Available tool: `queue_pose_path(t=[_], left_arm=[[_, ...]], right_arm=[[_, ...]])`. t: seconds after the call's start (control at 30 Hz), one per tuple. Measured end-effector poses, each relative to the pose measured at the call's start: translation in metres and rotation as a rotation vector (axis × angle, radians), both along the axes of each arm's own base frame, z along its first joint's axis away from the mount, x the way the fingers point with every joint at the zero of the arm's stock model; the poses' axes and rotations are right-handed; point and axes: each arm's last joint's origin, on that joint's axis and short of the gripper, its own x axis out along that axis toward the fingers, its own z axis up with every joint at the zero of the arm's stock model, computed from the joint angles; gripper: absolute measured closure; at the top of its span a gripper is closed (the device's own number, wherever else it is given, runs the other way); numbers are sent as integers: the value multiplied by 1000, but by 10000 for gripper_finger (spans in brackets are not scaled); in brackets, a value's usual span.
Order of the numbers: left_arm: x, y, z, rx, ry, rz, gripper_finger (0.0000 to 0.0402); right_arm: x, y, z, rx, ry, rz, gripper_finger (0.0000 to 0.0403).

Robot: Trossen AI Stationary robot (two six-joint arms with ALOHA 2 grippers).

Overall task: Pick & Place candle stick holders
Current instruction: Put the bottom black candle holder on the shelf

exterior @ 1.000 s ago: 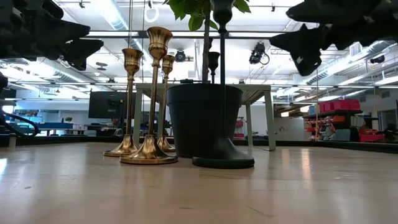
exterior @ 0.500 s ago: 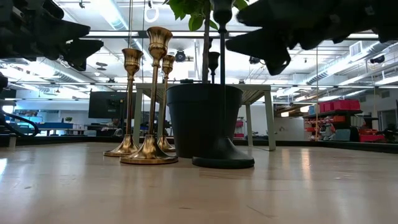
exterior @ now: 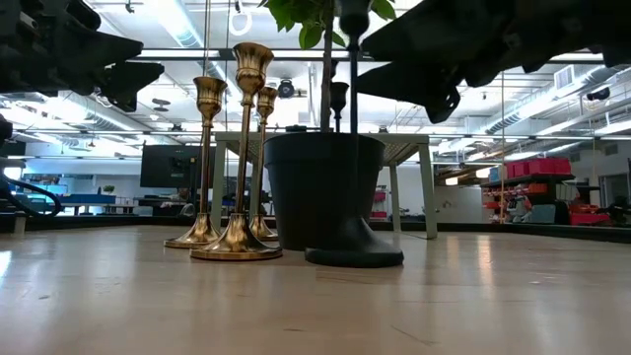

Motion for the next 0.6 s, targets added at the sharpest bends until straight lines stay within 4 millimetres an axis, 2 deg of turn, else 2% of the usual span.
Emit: queue_pose_path(t=[0.2, 0.37, 0.5, 0.6], left_arm=[[0, 0, 0, 1, 0, 1, 170], [0, 0, 0, 2, -3, 1, 170], [0, 0, 0, 2, -3, 1, 170], [0, 0, 0, 2, -3, 1, 170]], right_arm=[[3, -2, 2, 19, -38, -21, 199], [12, -1, -7, 18, -34, -21, 213], [18, 3, -9, 3, -30, -8, 255], [19, 3, -7, 4, -34, -6, 307]])
